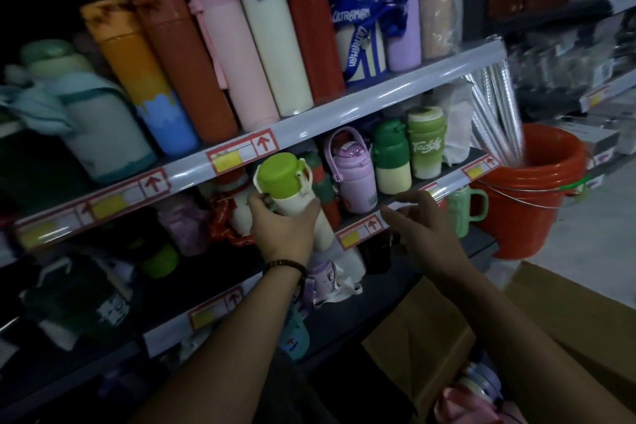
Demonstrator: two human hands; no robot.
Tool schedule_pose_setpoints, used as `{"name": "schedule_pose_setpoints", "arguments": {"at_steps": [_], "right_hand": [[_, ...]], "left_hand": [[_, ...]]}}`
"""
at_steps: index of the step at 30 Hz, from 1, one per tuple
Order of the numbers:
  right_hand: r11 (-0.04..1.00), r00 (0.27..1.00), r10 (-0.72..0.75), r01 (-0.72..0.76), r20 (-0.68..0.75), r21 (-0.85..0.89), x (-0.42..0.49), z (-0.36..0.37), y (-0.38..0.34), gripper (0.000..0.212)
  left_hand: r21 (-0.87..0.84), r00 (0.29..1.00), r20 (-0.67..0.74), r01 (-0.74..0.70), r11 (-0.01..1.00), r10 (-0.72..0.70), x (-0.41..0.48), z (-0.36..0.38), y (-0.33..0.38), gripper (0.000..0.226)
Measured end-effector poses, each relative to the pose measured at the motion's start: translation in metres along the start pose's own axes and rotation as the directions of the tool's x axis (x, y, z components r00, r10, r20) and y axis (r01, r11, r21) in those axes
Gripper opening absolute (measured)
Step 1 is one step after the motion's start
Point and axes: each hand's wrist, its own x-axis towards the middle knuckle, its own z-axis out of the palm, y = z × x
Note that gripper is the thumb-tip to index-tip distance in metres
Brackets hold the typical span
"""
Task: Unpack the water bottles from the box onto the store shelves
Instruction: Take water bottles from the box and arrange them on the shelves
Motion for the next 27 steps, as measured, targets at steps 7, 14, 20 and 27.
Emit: {"name": "schedule_pose_setpoints", "arguments": {"at_steps": [7,14,20,27], "right_hand": [[0.997,0.996,0.048,-0.043,0.081,-0.061,-0.004,0.012,0.014,0.029],[0.988,0.986,0.145,-0.141,0.077,-0.060,-0.008,0.018,0.018,0.032],[0.982,0.982,0.171,-0.164,0.081,-0.089,-0.011,0.019,0.018,0.030],[0.971,0.969,0.217,-0.202,0.121,-0.125,-0.017,0.012,0.016,0.031]], "left_hand": [[0.091,0.998,-0.020,-0.052,0.994,0.054,0.026,-0.019,-0.024,0.075],[0.005,1.000,0.012,0.025,1.000,-0.025,0.041,-0.026,-0.032,0.073],[0.072,0.988,0.144,0.049,0.996,-0.059,0.056,-0.024,-0.061,0.061],[0.042,0.958,0.286,0.029,0.999,-0.040,0.063,-0.030,-0.057,0.054]]}}
